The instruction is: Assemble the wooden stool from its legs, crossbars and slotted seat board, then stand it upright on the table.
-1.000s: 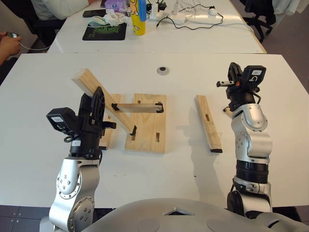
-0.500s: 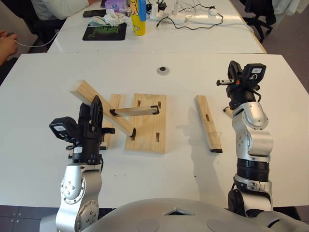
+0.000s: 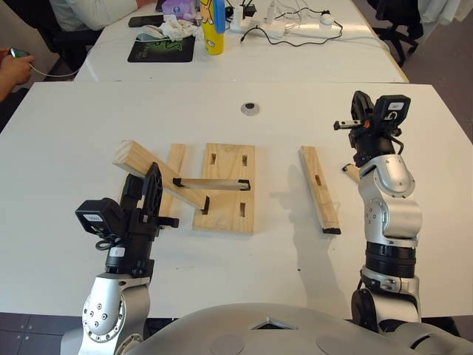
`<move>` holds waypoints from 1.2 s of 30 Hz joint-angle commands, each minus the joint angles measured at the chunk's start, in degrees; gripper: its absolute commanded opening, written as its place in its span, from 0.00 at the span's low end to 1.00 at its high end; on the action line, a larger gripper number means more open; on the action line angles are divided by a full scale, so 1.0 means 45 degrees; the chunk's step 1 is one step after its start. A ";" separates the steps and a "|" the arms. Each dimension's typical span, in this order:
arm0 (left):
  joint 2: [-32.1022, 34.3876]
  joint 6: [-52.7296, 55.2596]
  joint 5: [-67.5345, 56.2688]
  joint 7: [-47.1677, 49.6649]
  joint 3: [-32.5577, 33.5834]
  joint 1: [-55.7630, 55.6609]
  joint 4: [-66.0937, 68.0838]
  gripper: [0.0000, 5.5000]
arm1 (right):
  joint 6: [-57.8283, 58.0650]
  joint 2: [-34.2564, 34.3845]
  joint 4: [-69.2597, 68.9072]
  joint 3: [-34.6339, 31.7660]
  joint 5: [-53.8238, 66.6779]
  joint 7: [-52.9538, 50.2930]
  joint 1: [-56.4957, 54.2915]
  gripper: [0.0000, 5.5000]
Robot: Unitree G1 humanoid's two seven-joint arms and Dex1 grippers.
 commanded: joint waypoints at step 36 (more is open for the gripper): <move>-0.0706 0.0024 -0.0262 0.0774 -0.0579 0.0398 0.0346 0.19 | 0.0012 -0.0168 0.0307 -0.0057 -0.0041 0.0120 -0.0397 0.00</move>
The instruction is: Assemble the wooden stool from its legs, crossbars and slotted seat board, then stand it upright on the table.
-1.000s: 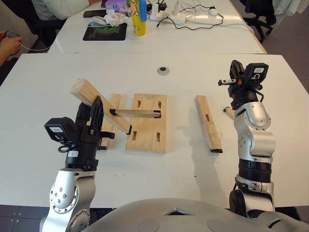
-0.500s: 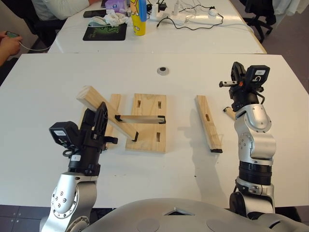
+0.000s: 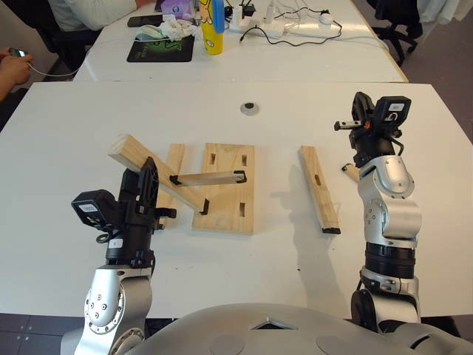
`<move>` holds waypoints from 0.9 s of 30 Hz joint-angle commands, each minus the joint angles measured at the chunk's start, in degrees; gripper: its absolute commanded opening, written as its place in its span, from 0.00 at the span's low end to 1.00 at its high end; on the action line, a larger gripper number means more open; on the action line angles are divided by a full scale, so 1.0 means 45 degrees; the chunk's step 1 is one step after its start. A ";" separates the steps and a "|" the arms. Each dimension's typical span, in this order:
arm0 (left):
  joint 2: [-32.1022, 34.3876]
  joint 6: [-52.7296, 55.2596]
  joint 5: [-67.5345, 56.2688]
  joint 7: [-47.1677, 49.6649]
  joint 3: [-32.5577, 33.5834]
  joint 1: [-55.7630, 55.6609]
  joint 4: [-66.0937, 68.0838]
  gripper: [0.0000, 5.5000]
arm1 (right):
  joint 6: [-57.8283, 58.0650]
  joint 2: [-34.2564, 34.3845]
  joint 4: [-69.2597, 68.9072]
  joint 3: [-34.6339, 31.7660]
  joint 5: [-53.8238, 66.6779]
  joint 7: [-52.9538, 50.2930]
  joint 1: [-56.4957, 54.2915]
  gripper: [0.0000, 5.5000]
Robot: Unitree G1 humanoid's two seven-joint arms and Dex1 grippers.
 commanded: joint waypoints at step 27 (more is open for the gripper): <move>0.2190 -0.2253 0.3719 -0.2899 -0.0953 0.0039 0.3495 0.19 | -0.0096 0.0320 -0.0377 -0.0015 -0.0135 -0.0356 0.0255 0.00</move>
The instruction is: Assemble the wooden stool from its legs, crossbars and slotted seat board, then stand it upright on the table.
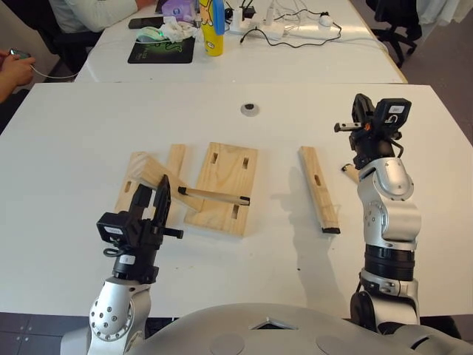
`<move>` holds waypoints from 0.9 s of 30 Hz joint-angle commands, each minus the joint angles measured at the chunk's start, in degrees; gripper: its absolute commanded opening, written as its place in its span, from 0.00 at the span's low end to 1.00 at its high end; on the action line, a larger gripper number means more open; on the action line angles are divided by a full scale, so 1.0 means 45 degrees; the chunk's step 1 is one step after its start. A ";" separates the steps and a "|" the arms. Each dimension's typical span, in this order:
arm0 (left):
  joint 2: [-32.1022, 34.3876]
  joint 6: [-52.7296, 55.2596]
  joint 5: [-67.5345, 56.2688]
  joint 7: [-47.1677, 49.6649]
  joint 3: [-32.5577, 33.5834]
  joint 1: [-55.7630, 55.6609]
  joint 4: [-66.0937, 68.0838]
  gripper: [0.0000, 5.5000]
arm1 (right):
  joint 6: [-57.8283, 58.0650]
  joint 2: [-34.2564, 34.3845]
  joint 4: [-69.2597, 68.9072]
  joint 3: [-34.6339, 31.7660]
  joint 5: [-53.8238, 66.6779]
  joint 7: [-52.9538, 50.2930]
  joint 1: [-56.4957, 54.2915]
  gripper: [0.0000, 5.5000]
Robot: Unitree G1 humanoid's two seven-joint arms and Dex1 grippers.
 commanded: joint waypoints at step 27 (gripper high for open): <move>0.0401 0.4582 -0.2286 0.0759 0.2085 -0.3210 -0.1554 0.35 | -0.0371 0.0469 -0.0126 -0.0020 -0.0295 -0.0337 0.0218 0.00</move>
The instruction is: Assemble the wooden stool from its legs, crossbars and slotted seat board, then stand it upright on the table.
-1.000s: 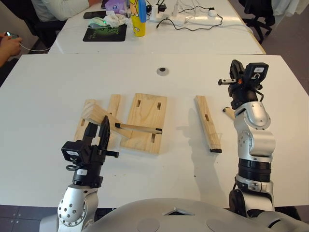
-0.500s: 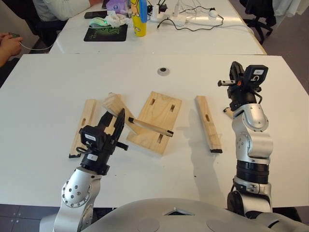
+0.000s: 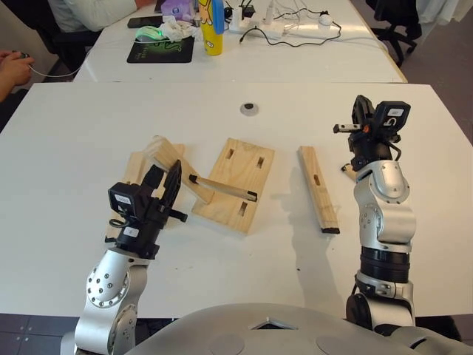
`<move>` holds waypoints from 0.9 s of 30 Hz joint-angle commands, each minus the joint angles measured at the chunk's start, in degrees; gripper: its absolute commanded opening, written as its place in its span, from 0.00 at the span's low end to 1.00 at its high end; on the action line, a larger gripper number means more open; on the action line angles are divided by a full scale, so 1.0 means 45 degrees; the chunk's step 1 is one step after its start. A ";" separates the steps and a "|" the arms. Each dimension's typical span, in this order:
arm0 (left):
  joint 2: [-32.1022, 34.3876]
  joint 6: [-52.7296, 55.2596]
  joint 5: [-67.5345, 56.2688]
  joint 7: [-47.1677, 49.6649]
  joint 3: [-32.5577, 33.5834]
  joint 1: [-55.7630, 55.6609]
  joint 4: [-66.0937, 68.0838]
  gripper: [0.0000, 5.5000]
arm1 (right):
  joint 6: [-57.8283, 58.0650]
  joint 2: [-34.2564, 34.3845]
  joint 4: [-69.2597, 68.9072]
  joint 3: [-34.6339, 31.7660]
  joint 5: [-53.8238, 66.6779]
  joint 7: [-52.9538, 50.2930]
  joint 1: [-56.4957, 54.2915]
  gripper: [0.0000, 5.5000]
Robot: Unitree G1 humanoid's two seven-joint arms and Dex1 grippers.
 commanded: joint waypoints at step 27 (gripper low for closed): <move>0.3674 0.2474 0.1571 -0.1569 0.3570 -0.2151 0.3345 0.39 | 0.0459 -0.0327 -0.0250 0.0529 0.0389 0.1706 0.0074 0.00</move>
